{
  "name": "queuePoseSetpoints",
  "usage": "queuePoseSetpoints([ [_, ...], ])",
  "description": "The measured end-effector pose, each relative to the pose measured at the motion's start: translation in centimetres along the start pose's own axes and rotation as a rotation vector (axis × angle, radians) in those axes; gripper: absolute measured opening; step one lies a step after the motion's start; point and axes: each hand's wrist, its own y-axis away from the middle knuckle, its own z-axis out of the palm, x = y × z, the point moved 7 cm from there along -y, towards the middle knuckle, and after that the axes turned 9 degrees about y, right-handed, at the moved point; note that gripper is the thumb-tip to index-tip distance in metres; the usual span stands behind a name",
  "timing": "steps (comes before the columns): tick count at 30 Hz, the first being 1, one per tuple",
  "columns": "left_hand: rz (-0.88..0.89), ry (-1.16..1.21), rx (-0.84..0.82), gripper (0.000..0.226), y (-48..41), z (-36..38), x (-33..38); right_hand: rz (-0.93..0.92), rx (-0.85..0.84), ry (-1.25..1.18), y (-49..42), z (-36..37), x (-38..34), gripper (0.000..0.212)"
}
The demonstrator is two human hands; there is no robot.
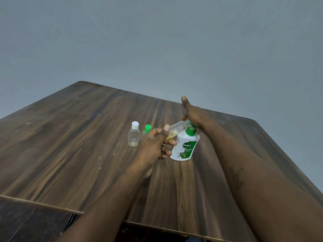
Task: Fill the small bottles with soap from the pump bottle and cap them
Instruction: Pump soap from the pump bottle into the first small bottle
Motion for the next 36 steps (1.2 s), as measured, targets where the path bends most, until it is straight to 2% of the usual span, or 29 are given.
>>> queuePoseSetpoints([
  [3, 0.006, -0.006, -0.017, 0.051, 0.0, 0.2, 0.7, -0.044, 0.033, 0.029, 0.1, -1.7, -0.6, 0.094],
  [6, 0.016, -0.001, -0.034, 0.047, 0.1, 0.3, 1.2, -0.023, 0.08, 0.079, -0.7, -2.0, 0.0, 0.098],
  [13, -0.01, -0.003, -0.028, 0.04, 0.1, -0.4, -0.2, 0.042, 0.05, 0.091, -2.0, 1.0, 1.7, 0.096],
  [17, -0.018, 0.01, -0.036, 0.036, 0.4, -0.1, -0.6, 0.015, 0.053, 0.155, -1.7, 0.7, 1.4, 0.103],
  [21, 0.007, 0.028, -0.05, 0.037, 0.3, 0.3, 0.0, -0.053, 0.123, 0.206, -1.7, -1.0, 0.4, 0.101],
  [25, 0.029, 0.047, -0.047, 0.034, 0.2, 0.5, 0.4, -0.091, 0.242, 0.205, -2.0, -2.3, -0.1, 0.081],
  [30, 0.06, 0.039, -0.015, 0.027, 0.4, -0.3, -0.4, -0.042, 0.137, 0.172, -2.8, 0.3, 1.6, 0.076],
  [36, 0.073, 0.038, -0.006, 0.025, 0.5, -0.4, -0.7, -0.03, 0.12, 0.147, -2.6, 0.6, 1.5, 0.085],
])
